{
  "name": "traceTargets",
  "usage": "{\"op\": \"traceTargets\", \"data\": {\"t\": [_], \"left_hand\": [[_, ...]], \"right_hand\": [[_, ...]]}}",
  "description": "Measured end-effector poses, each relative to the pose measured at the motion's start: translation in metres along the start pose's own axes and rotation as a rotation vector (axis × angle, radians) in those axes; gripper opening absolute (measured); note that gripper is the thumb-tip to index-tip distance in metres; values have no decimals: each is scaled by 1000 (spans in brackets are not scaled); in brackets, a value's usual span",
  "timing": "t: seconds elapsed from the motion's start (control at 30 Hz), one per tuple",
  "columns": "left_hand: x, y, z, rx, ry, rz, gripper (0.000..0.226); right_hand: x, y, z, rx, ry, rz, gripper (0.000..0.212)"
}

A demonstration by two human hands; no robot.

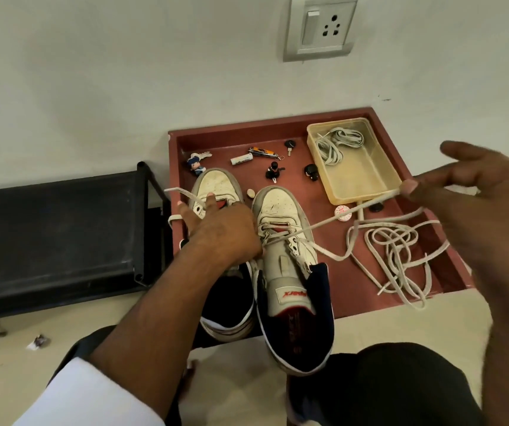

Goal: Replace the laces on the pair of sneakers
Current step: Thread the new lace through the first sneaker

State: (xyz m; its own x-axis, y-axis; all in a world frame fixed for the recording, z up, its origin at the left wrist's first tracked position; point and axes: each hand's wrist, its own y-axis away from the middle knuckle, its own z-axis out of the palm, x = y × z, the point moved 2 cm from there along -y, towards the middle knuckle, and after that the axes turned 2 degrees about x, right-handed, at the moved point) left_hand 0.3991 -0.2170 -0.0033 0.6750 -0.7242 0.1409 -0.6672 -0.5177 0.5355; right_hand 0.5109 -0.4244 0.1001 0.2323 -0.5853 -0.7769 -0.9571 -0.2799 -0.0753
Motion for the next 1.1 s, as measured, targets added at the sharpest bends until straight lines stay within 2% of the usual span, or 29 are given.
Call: {"op": "traceTargets", "data": {"t": [0.03, 0.1, 0.13, 0.23, 0.27, 0.33, 0.37, 0.43, 0.5, 0.57, 0.6, 0.63, 0.67, 0.73, 0.77, 0.83, 0.9, 0.97, 1.0, 1.03, 1.1], "left_hand": [[0, 0, 1, 4, -8, -6, 23], [1, -2, 2, 11, -18, -4, 25], [1, -2, 3, 11, -19, -1, 24], [0, -2, 1, 20, -19, 8, 27], [1, -1, 1, 20, -23, 9, 29], [1, 0, 0, 21, -31, 10, 32], [1, 0, -1, 21, -35, 10, 32], [-2, 0, -1, 11, -57, 7, 31], [-4, 0, -1, -13, -59, 1, 31], [-4, -1, -1, -21, -53, -8, 32], [-3, 1, -2, -15, -54, -15, 33], [-2, 1, -2, -8, -48, -17, 34], [-1, 2, -3, -4, -44, -17, 35], [-1, 3, -4, -5, -37, -5, 38], [-1, 3, -4, -5, -34, -2, 38], [-2, 3, -3, -4, -35, -5, 37], [-2, 2, -2, 1, -39, -12, 37], [-1, 0, 0, 8, -35, -7, 34], [-1, 0, 0, 15, -30, -6, 34], [-1, 0, 1, 24, -28, -4, 35], [0, 0, 1, 39, -32, -3, 37]], "right_hand": [[-5, 3, 5, 33, 121, -64, 13], [-5, 9, 33, -18, 329, -173, 31], [-3, 12, 53, -125, 375, -191, 35], [9, 30, 119, -578, 564, -190, 30], [16, 33, 134, -667, 599, -164, 32], [23, 32, 148, -706, 563, -97, 35], [25, 30, 148, -700, 520, -84, 30], [23, 23, 136, -672, 285, -17, 8], [21, 19, 113, -649, -254, 198, 12], [21, 12, 90, -570, -962, 431, 10], [22, 10, 81, -502, -1245, 491, 13], [24, 7, 74, -431, -1388, 504, 21], [27, 5, 70, -339, -1428, 493, 28], [33, -3, 64, -159, -1342, 438, 34], [35, -7, 60, -91, -1223, 383, 33], [40, -11, 57, -49, -759, 207, 28], [50, -10, 69, -223, -300, 64, 21], [56, -2, 90, -471, 41, 19, 18], [57, 1, 98, -515, 168, -22, 19], [54, 1, 103, -500, 216, -49, 18], [41, 5, 110, -459, 163, -60, 14]]}}
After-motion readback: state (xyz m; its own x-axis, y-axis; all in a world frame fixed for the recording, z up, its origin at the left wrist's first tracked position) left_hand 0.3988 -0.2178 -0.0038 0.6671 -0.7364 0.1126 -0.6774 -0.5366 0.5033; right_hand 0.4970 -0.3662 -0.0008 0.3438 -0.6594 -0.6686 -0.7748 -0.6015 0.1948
